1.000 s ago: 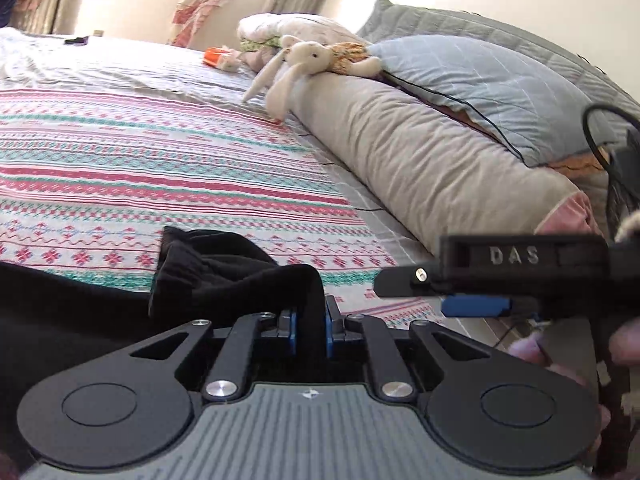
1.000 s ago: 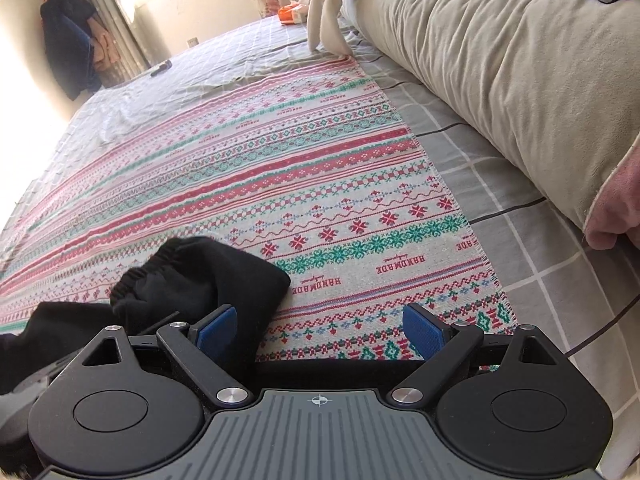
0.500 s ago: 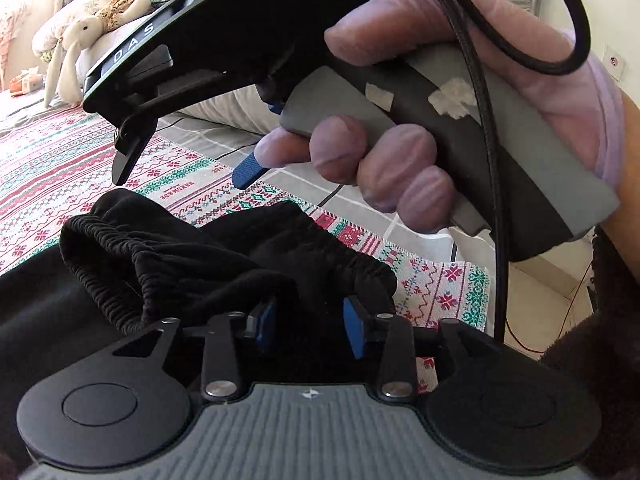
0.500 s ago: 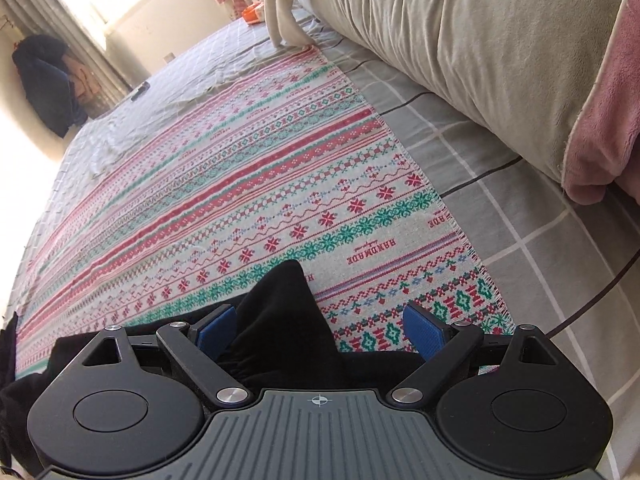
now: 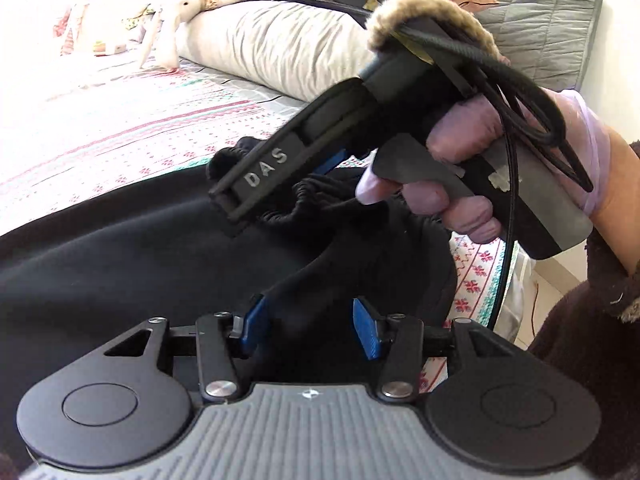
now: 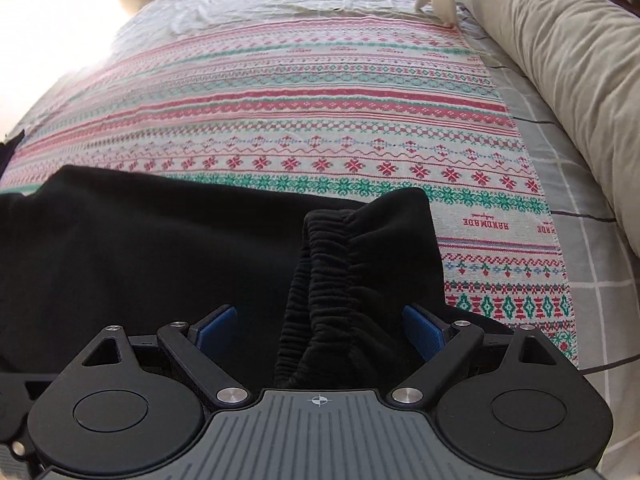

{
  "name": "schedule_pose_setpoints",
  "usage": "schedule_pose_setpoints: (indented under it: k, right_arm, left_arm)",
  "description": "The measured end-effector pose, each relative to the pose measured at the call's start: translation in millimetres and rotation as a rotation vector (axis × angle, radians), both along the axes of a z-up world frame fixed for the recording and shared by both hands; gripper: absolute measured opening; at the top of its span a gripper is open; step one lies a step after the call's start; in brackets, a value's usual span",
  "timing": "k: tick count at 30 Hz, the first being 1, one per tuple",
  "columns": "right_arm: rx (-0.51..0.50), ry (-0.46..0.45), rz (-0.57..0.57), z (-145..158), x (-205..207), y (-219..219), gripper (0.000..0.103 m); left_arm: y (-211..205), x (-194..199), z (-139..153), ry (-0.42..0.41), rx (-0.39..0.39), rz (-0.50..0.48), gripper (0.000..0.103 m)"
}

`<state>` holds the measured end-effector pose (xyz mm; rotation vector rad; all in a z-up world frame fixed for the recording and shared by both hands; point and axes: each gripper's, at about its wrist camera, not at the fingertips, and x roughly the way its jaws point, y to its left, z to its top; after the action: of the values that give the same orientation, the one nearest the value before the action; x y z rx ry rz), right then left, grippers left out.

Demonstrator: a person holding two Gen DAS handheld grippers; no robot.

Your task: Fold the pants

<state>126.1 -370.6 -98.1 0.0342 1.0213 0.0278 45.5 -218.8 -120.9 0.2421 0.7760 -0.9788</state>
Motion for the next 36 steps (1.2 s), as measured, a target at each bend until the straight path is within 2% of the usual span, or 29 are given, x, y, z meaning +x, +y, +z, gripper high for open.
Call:
schedule_pose_setpoints:
  k: [3,5,9,12,15,20,24,25,27,29,32,36]
  right_arm:
    - [-0.067,0.009,-0.014,-5,-3,-5,0.09]
    - [-0.083,0.001,-0.061,-4,-7,-19,0.089]
    - [0.055,-0.049,-0.237,6,-27,-71,0.089]
    - [0.266,-0.105,-0.323,12,-47,-105,0.089]
    - [0.439,-0.113,-0.385,6,-58,-127,0.087]
    - [0.556,-0.157,-0.471,6,-72,-145,0.085]
    - [0.598,-0.204,-0.496,11,-78,-154,0.085]
    - [0.587,-0.202,-0.502,11,-78,-153,0.084]
    - [0.527,-0.194,-0.518,10,-75,-149,0.069]
    - [0.46,-0.192,-0.537,9,-73,-146,0.031]
    - [0.424,-0.24,-0.547,14,-74,-146,0.024]
    - [0.413,-0.326,-0.529,36,-79,-140,0.022]
  left_arm:
    - [18,-2,-1,-0.002,0.024,0.023,0.08]
    - [29,-2,-1,-0.007,0.039,0.034,0.08]
    - [46,-10,0,-0.033,0.058,0.05,0.08]
    - [50,-13,-2,-0.032,0.054,0.063,0.08]
    - [48,-16,-7,-0.039,0.052,0.074,0.08]
    - [50,-24,-8,-0.088,0.074,0.08,0.08]
    - [48,-28,-8,-0.14,0.113,0.085,0.079]
    - [48,-29,-8,-0.161,0.13,0.093,0.076]
    - [46,-30,-8,-0.197,0.152,0.11,0.066]
    - [45,-29,-8,-0.218,0.173,0.138,0.059]
    - [45,-27,-7,-0.243,0.191,0.184,0.043]
    - [53,-25,11,-0.288,0.156,0.257,0.037]
